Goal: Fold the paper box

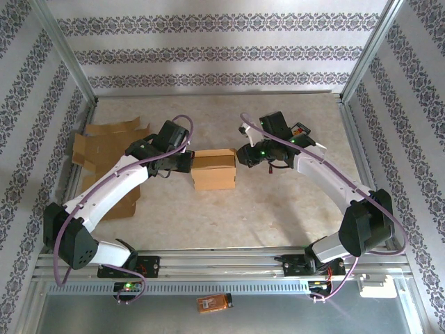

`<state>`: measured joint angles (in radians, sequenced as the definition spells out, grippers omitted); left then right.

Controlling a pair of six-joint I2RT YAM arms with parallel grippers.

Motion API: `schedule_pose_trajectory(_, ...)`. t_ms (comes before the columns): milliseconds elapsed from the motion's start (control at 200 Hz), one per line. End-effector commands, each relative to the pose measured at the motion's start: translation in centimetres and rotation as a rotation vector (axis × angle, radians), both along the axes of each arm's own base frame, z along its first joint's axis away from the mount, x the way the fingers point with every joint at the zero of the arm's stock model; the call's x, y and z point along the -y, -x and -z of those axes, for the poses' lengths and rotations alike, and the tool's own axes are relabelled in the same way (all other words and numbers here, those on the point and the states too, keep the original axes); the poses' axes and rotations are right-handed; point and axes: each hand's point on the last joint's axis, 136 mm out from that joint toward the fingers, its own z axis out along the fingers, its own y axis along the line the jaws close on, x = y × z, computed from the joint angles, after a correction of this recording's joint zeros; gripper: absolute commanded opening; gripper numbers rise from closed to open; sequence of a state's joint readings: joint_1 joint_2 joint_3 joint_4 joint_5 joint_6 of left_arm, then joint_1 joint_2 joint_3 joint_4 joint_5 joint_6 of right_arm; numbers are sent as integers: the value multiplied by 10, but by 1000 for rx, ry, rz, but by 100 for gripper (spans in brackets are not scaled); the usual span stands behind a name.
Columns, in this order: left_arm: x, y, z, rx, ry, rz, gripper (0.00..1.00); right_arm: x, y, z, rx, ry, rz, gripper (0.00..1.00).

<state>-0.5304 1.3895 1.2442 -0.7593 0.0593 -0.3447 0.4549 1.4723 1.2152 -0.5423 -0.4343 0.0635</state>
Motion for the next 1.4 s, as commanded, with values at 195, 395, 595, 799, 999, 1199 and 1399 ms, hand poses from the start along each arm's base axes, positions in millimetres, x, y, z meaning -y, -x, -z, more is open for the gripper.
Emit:
schedule_pose_trajectory(195,15,5,0,-34,91,-13,0,-3,-7,0,-208,-89,261,18)
schedule_pose_trajectory(395,19,6,-1,-40,125,-22,0,-9,-5,6,-256,-93,315,17)
schedule_pose_trajectory(595,20,6,1,-44,139,-28,0,-11,-5,5,-273,-103,354,13)
schedule_pose_trajectory(799,19,6,-1,-37,136,-30,0,-6,-2,16,-273,-72,359,9)
schedule_pose_trajectory(999,18,7,0,-37,132,-31,0,-13,6,16,-292,-85,331,8)
schedule_pose_trajectory(1199,16,7,0,-36,122,-31,0,-19,5,3,-279,-116,305,7)
schedule_pose_trajectory(1399,12,9,1,-28,110,-38,0,-16,7,13,-281,-83,303,6)
